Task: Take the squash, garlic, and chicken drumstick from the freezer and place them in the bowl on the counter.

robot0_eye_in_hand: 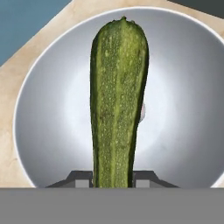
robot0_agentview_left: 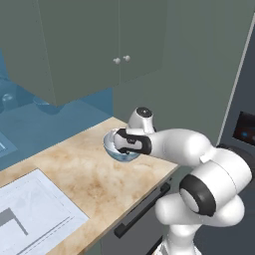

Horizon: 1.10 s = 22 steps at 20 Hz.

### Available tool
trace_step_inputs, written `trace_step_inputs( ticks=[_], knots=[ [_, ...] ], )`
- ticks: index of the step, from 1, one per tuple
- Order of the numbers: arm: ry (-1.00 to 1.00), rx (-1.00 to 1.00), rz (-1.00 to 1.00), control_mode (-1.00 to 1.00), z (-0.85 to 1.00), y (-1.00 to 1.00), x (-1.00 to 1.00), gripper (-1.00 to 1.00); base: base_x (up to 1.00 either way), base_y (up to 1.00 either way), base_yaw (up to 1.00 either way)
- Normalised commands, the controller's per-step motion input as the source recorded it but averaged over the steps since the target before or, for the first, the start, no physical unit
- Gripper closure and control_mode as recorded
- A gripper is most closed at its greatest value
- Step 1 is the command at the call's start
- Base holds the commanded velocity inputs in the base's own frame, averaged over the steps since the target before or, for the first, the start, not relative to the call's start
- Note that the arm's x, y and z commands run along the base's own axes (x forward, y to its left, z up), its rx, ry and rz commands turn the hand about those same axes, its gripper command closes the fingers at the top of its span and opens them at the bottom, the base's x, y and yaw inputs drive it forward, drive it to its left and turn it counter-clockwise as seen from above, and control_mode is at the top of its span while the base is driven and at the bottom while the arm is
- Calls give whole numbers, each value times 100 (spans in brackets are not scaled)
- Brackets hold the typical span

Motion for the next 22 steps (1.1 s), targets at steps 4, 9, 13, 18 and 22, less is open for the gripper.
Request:
trace_step_inputs(
  ticks=[4, 9, 13, 18, 22],
  knots=[
    [0, 0, 0, -100, 0, 0, 13, 100, 0, 0, 0],
    [0, 0, 0, -100, 0, 0, 17, 100, 0, 0, 0],
    [0, 0, 0, -100, 0, 0, 24, 100, 0, 0, 0],
    [0, 0, 0, -100, -8, 0, 1, 100, 0, 0, 0],
    [0, 0, 0, -100, -24, 0, 3, 100, 0, 0, 0]
  ],
)
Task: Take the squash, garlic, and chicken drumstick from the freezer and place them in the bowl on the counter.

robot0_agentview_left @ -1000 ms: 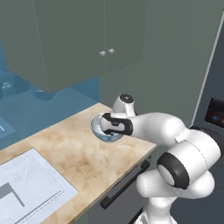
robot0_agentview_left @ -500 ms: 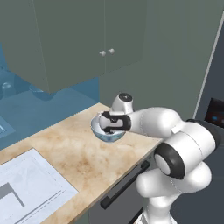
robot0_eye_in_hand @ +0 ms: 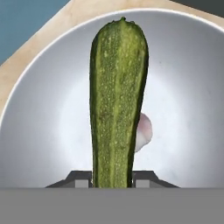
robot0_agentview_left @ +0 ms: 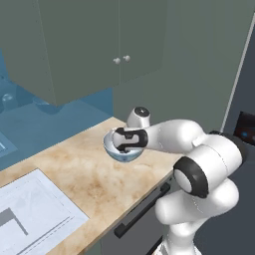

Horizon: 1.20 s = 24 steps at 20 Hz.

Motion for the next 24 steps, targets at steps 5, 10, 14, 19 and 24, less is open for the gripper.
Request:
trace_step_inputs(
  ticks=[5, 10, 14, 19, 24],
  knots=[
    [0, 0, 0, -100, -24, 0, 6, 100, 0, 0, 0],
    [0, 0, 0, -100, -15, 0, 2, -100, 0, 0, 0],
    [0, 0, 0, -100, 0, 0, 0, -100, 0, 0, 0],
    [-1, 0, 0, -100, 3, 0, -2, -100, 0, 0, 0],
    [-9, 0, 0, -100, 19, 0, -27, -100, 0, 0, 0]
  ],
)
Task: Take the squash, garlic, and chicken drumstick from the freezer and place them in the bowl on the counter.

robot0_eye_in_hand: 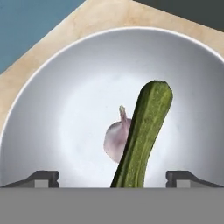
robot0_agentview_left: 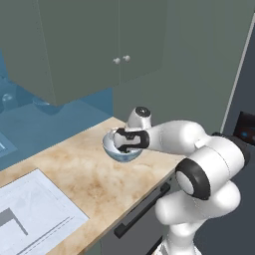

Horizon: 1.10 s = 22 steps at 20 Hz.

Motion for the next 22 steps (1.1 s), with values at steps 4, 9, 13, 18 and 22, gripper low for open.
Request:
trace_step_inputs(
  ticks=[4, 9, 13, 18, 22],
  knots=[
    [-14, 0, 0, -100, 32, 0, -39, -100, 0, 0, 0],
    [-14, 0, 0, -100, 48, 0, -54, -100, 0, 0, 0],
    [-5, 0, 0, -100, 62, -8, -77, -100, 0, 0, 0],
    [-1, 0, 0, -100, 66, -31, -83, -100, 0, 0, 0],
    [0, 0, 0, -100, 66, -46, -94, -100, 0, 0, 0]
  ],
)
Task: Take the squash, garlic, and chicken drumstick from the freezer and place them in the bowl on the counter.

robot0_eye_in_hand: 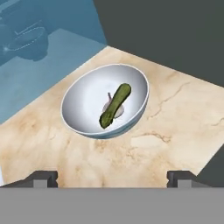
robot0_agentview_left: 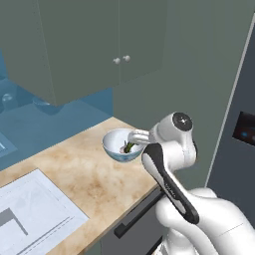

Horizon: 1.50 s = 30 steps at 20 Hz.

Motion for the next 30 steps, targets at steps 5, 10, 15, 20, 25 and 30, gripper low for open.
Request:
trace_step_inputs(
  ticks=[5, 10, 15, 20, 25, 30],
  knots=[
    [0, -1, 0, -100, 58, -24, -73, -100, 0, 0, 0],
    [0, -2, 0, -100, 52, -4, -56, -100, 0, 0, 0],
    [0, -10, 0, -100, 58, 0, -39, -100, 0, 0, 0],
    [0, -11, -2, -100, 32, 0, -23, -100, 0, 0, 0],
    [0, -11, 0, -100, 6, -8, -18, -100, 0, 0, 0],
    [0, -2, 0, -100, 7, -1, -13, -100, 0, 0, 0]
  ],
)
